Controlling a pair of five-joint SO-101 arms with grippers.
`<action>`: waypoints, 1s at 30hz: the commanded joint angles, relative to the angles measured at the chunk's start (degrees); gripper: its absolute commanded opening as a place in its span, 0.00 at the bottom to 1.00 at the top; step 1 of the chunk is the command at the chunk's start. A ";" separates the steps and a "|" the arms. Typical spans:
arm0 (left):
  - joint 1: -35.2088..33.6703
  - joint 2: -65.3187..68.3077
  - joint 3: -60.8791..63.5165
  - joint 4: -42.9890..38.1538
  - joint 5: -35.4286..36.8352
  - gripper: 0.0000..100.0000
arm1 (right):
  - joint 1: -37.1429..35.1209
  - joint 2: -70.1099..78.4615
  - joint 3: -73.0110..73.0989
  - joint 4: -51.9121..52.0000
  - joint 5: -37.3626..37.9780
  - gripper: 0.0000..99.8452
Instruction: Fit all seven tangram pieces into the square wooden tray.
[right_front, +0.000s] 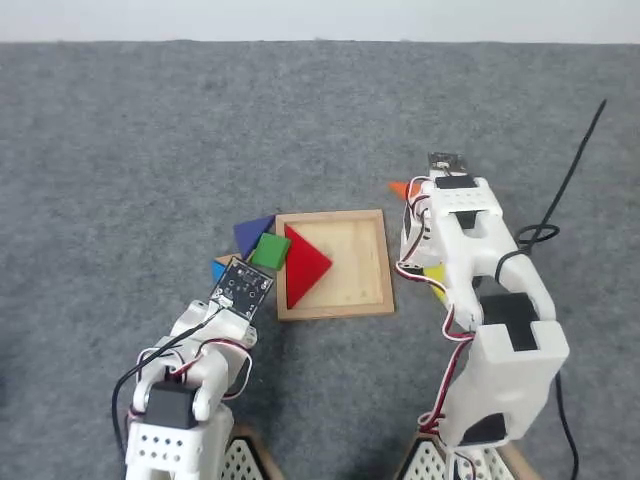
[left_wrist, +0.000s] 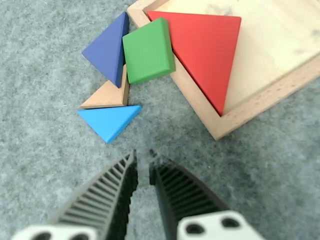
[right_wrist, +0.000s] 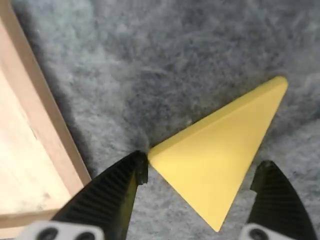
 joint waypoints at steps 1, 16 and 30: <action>-0.09 -0.26 -0.48 0.26 0.18 0.04 | 0.84 -0.31 -0.70 -1.10 0.09 0.33; -0.09 -0.26 -0.48 0.26 0.18 0.04 | 0.92 -0.31 -2.81 -3.03 -4.75 0.33; -0.09 -0.26 -0.48 0.26 0.18 0.04 | 1.27 -0.22 -2.90 -5.93 -8.35 0.33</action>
